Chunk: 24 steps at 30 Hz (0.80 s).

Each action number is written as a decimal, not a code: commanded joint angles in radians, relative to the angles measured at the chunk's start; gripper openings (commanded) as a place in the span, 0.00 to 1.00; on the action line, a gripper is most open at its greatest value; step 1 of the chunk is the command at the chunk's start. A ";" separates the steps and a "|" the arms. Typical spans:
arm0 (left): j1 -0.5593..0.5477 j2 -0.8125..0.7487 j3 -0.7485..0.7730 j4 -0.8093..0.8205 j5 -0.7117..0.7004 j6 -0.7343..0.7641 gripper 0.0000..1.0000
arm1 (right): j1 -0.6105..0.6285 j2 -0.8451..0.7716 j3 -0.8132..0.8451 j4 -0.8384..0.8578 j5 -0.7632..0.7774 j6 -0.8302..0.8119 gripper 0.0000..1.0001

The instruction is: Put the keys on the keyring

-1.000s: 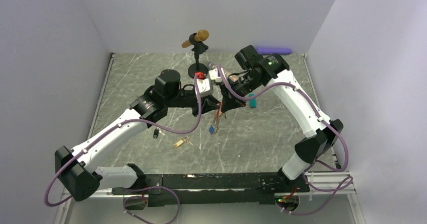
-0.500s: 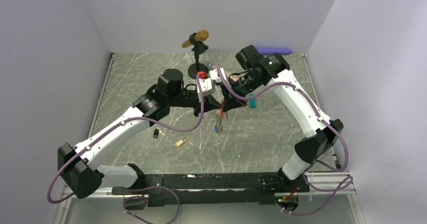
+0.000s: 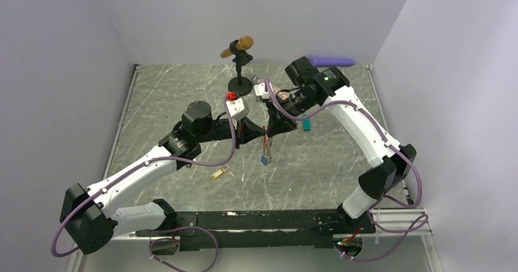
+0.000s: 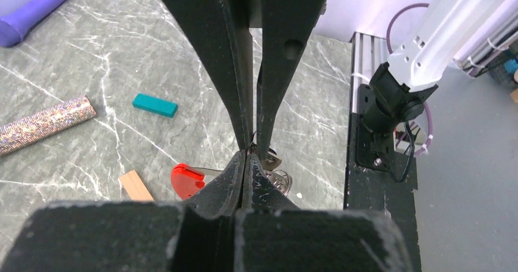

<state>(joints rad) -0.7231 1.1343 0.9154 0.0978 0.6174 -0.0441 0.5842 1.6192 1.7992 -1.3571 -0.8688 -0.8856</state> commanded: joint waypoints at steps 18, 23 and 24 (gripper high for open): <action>0.002 -0.076 -0.230 0.681 -0.236 -0.382 0.00 | -0.010 -0.085 -0.125 0.132 -0.136 0.050 0.13; 0.003 -0.073 -0.246 0.723 -0.252 -0.399 0.00 | -0.016 -0.091 -0.135 0.148 -0.141 0.062 0.15; 0.002 -0.077 -0.249 0.728 -0.255 -0.399 0.00 | -0.017 -0.091 -0.138 0.151 -0.144 0.065 0.15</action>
<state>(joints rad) -0.7280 1.0794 0.6544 0.6228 0.4568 -0.4110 0.5617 1.5574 1.6817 -1.1908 -0.9546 -0.8406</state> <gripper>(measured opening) 0.009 0.145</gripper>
